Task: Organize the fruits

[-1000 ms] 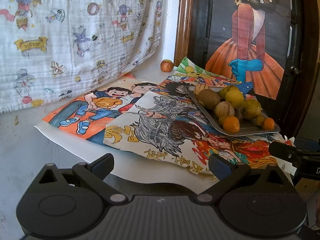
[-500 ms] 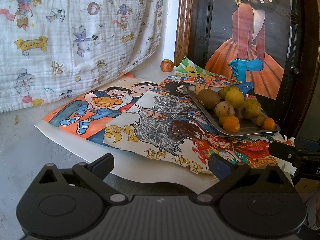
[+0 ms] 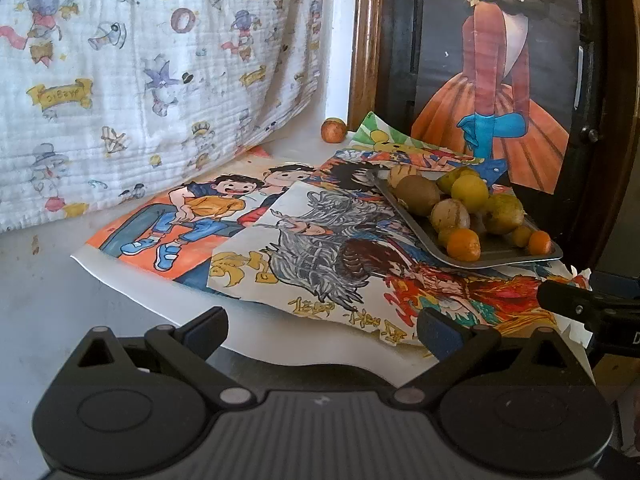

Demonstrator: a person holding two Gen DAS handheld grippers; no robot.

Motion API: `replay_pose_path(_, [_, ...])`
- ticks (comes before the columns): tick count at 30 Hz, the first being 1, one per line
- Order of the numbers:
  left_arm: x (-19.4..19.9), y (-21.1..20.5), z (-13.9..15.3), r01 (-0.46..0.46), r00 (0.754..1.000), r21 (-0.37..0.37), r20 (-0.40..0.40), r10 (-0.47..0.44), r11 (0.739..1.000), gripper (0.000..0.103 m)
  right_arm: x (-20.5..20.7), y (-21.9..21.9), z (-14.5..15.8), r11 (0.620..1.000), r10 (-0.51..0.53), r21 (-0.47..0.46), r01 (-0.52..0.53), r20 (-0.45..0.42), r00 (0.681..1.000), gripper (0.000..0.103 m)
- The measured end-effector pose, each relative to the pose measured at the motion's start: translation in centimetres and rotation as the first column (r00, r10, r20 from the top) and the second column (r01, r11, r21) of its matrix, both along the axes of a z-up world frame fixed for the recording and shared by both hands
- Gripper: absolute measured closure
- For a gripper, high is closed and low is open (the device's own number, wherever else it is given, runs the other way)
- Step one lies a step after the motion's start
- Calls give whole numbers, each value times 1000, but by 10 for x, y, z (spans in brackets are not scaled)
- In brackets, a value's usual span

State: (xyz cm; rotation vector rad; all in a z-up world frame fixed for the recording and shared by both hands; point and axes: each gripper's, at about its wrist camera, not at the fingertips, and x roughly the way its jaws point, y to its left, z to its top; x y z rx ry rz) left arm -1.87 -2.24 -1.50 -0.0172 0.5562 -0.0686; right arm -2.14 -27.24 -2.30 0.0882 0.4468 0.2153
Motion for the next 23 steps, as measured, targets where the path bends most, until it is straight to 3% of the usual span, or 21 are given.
replay_pose_path(23, [0,0,0,-5,1000,-5,-12,4,1000,0,-1,1,-1,1000,0,1,0,-3,1000,1])
